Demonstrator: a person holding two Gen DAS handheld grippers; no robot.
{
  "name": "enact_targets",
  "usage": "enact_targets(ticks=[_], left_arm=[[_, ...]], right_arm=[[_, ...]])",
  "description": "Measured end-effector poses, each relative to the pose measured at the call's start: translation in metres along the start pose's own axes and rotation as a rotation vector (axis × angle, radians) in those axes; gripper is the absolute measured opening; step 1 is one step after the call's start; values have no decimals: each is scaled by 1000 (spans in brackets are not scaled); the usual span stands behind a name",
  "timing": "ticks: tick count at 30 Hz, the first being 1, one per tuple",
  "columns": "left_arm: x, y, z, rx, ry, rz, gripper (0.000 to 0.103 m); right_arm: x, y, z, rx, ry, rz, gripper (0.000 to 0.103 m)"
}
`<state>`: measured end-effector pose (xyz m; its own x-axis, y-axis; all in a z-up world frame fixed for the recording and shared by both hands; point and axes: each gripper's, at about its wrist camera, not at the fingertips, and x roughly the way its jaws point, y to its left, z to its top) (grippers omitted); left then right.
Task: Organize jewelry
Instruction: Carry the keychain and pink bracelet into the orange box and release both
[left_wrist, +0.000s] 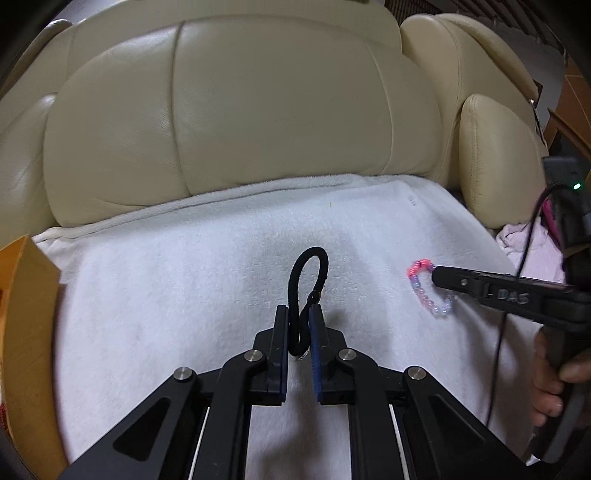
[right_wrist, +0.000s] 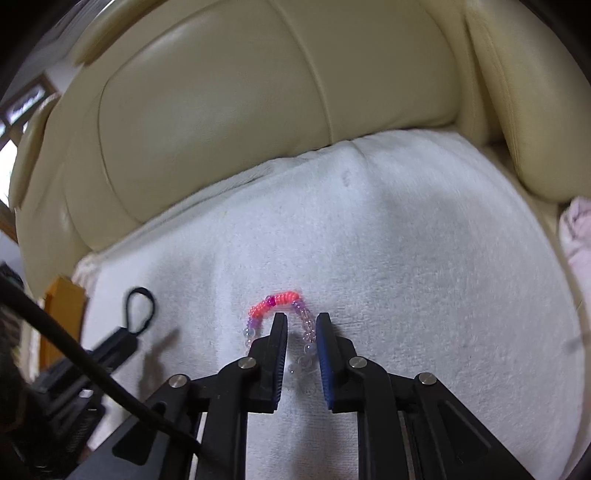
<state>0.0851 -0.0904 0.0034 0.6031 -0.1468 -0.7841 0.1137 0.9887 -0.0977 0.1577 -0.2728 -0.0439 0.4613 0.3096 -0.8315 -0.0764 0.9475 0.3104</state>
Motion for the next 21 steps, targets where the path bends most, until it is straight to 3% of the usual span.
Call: enact_targets(ticks=[5, 14, 21], left_arm=[[-31, 6, 3, -31, -46, 15, 11], [-96, 33, 4, -108, -133, 40, 11], [-147, 92, -1, -225, -186, 71, 11]], right_arm=[[-18, 20, -1, -63, -66, 15, 8], [-59, 87, -8, -154, -192, 166, 8], [-79, 140, -27, -219, -232, 284, 8]])
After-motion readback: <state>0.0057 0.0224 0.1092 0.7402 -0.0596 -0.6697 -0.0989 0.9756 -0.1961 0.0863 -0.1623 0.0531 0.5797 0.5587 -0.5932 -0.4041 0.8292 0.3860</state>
